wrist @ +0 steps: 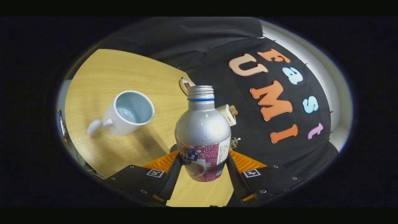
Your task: Take the bottle from table, then pour the juice into the cup, finally place the bottle on the coaster
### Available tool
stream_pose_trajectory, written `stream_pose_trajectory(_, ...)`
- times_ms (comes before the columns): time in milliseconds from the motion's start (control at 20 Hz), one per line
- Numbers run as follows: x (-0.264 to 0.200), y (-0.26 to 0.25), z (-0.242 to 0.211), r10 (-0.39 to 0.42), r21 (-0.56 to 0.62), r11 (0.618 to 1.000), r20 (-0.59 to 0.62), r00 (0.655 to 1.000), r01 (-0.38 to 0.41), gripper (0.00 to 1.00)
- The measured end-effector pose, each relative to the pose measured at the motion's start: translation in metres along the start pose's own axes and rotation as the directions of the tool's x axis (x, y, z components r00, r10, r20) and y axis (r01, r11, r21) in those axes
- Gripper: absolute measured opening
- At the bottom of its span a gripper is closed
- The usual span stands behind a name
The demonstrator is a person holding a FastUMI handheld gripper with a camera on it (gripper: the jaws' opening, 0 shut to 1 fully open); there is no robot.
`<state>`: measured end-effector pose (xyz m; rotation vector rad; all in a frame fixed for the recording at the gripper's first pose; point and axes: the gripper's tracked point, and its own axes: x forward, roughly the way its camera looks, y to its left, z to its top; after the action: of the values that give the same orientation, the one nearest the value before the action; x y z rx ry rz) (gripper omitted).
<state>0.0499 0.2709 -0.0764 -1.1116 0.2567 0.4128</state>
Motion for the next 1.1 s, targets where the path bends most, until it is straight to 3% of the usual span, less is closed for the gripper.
stream_pose_trajectory(150,0.006,-0.001,-0.003,0.037,0.173,0.984,0.011,0.999,-0.039,0.76)
stream_pose_trajectory(300,0.016,-0.007,-0.008,0.050,0.328,0.943,0.025,0.998,-0.056,0.76)
stream_pose_trajectory(600,0.038,-0.010,-0.001,0.100,0.595,0.791,0.104,0.989,-0.143,0.76)
stream_pose_trajectory(950,0.083,-0.018,-0.010,0.102,0.777,0.594,0.182,0.978,-0.207,0.77)
stream_pose_trajectory(1100,0.106,-0.011,-0.030,0.101,0.808,0.559,0.159,0.982,-0.188,0.76)
